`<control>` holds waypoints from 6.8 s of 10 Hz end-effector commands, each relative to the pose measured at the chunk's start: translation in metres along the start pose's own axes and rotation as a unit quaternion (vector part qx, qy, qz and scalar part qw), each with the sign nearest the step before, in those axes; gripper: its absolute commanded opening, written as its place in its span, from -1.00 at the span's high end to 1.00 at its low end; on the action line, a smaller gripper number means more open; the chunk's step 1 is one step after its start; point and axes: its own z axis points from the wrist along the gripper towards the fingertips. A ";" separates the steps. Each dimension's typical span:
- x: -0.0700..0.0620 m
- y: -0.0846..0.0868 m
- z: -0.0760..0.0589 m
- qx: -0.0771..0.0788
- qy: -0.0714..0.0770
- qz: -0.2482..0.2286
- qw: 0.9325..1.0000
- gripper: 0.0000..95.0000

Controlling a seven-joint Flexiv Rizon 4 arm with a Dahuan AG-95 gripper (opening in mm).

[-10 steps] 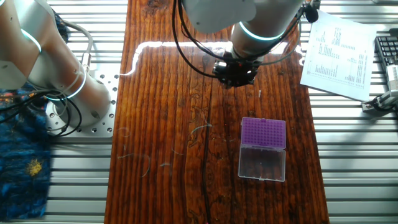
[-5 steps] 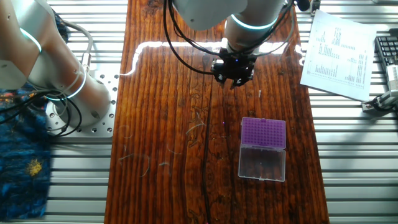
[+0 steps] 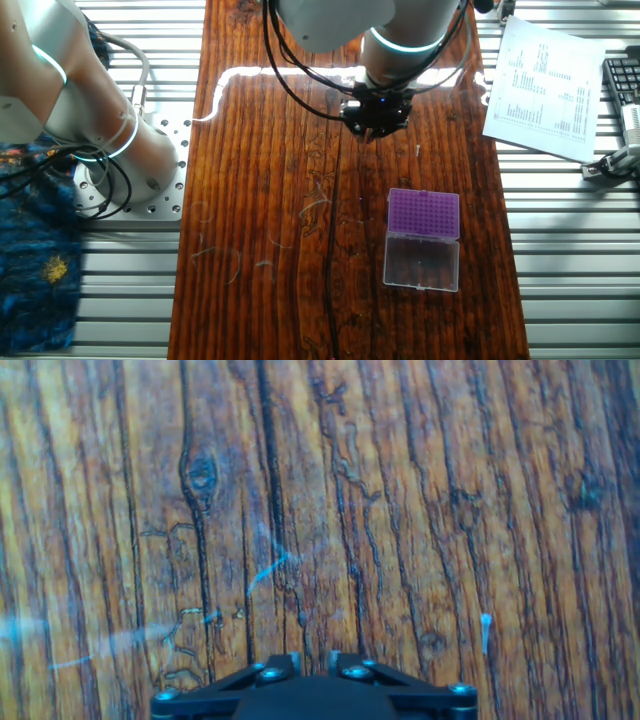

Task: Insert a small pipette tip into the holder for small pipette tips

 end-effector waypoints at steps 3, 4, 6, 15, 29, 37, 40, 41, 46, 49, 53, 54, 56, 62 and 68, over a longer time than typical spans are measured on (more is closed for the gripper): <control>0.007 -0.013 -0.001 0.004 -0.001 0.002 1.000 1.00; 0.007 -0.013 -0.001 0.001 -0.003 0.005 1.000 1.00; 0.007 -0.013 -0.001 -0.017 -0.024 0.014 0.999 1.00; 0.001 -0.034 -0.008 0.003 0.021 -0.034 0.999 0.60; -0.002 -0.094 -0.012 -0.007 -0.005 -0.073 0.997 1.00; -0.010 -0.116 -0.006 0.024 0.003 -0.076 0.997 0.60; -0.009 -0.117 -0.005 0.025 -0.021 -0.039 0.999 0.60; -0.010 -0.118 -0.001 0.026 -0.021 -0.023 0.999 0.60; -0.020 -0.117 0.007 0.028 -0.025 -0.035 0.999 0.60; -0.025 -0.114 0.008 0.031 -0.011 -0.045 0.998 0.60; -0.020 -0.109 0.014 0.032 -0.008 -0.042 0.999 0.60; -0.019 -0.107 0.016 0.033 -0.009 -0.040 0.999 0.60; -0.019 -0.107 0.017 0.035 -0.006 -0.041 0.999 0.60; -0.017 -0.107 0.019 0.042 -0.004 -0.047 0.998 0.60; -0.016 -0.106 0.023 0.047 -0.004 -0.047 0.998 0.20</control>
